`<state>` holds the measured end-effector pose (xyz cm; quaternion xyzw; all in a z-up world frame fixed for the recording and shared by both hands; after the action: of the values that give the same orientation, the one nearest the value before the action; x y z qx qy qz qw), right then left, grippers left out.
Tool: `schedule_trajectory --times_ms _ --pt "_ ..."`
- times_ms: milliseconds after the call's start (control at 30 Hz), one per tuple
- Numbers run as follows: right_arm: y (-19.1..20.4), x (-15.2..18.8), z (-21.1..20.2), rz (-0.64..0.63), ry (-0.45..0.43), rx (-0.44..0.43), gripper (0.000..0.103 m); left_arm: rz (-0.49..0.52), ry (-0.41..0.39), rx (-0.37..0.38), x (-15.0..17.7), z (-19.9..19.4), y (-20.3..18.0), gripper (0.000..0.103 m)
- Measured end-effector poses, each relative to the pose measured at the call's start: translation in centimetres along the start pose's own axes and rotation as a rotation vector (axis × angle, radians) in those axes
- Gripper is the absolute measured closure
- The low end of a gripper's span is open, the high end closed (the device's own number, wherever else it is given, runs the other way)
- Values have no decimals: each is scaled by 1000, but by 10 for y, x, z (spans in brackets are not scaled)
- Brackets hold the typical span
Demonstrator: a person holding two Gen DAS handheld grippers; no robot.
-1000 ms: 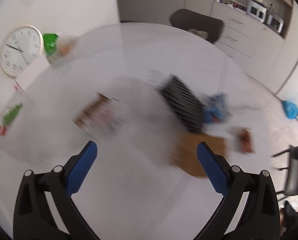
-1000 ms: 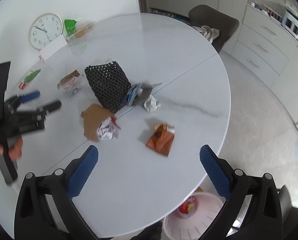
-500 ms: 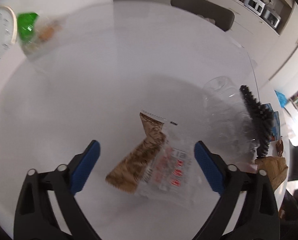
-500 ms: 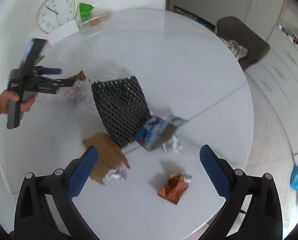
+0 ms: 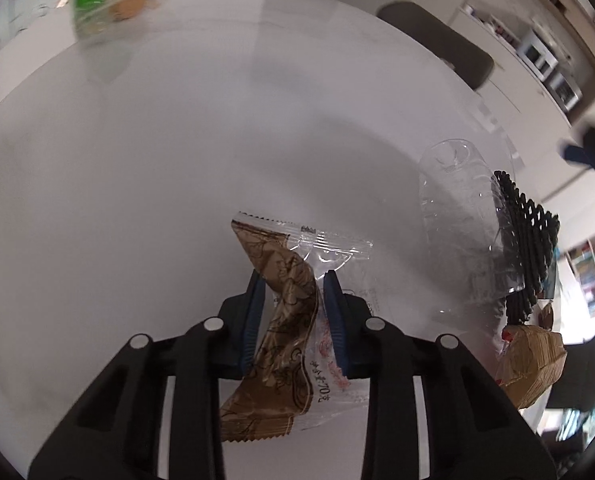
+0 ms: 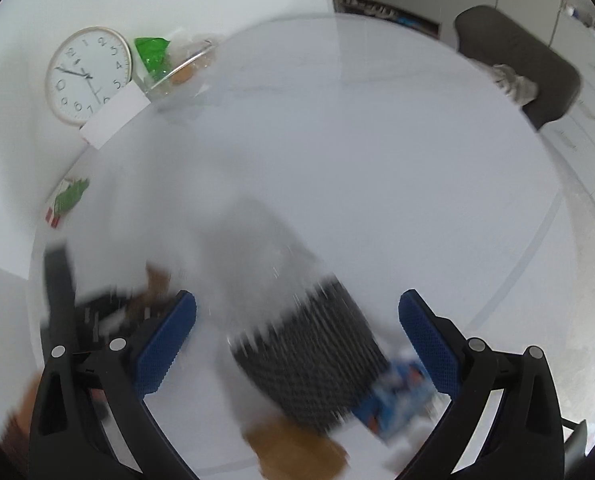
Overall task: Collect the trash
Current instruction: 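Grasp the brown snack bag with the left tool while the right tool grasps the clear bottle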
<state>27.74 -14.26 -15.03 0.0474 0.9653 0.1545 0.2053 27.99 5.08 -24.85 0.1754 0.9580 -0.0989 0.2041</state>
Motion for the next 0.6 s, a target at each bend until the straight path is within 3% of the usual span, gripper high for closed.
schedule_trajectory --times_ms 67,133,233,467,533,600 --pt "1 -18 26 19 46 0 3 -23 -19 -28 11 -7 0 74" --pt "0 -28 57 23 128 50 11 -68 -28 -34 20 -16 2 74" --pt "-5 -28 92 40 240 100 13 -136 -41 -59 31 -28 9 74" --pt "-3 -14 122 71 377 133 14 -208 -74 -97 52 -49 12 74" --pt "1 -10 125 63 395 135 30 -223 -74 -114 58 -53 13 75" --pt "6 -7 125 57 398 119 33 -239 -70 -122 60 -55 16 75"
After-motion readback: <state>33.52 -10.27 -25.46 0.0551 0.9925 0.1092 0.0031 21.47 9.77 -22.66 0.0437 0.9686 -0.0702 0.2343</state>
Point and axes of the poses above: each gripper's, at about its wrist camera, not at the fingertips, and z roughly the way its jaws point, y to its left, x to its underside, the point moved 4 cm from there along z, roughly the way its jaws point, and after that the axes turned 7 degrees about -x, right-handed, at the moved point
